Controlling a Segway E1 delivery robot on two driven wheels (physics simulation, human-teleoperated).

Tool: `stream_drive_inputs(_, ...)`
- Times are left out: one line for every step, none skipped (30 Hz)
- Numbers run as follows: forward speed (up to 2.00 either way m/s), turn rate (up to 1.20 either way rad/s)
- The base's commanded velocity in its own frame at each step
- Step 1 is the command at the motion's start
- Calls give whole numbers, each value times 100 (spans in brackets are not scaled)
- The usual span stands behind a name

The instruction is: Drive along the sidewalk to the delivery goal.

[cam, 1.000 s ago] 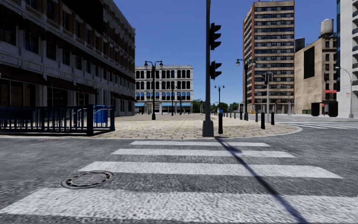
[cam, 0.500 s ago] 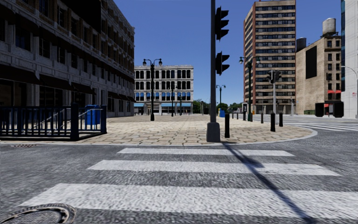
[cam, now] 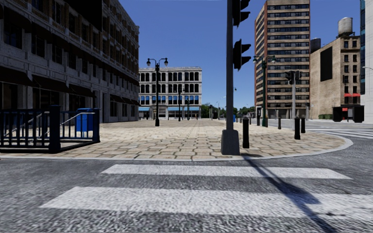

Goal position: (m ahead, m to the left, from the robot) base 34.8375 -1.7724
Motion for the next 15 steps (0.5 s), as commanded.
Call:
stream_drive_inputs(173,0)
stream_drive_inputs(173,0)
stream_drive_inputs(173,0)
stream_drive_inputs(173,0)
stream_drive_inputs(173,0)
stream_drive_inputs(173,0)
stream_drive_inputs(173,0)
stream_drive_inputs(173,0)
stream_drive_inputs(173,0)
stream_drive_inputs(173,0)
stream_drive_inputs(173,0)
stream_drive_inputs(173,0)
stream_drive_inputs(173,0)
stream_drive_inputs(173,0)
stream_drive_inputs(173,0)
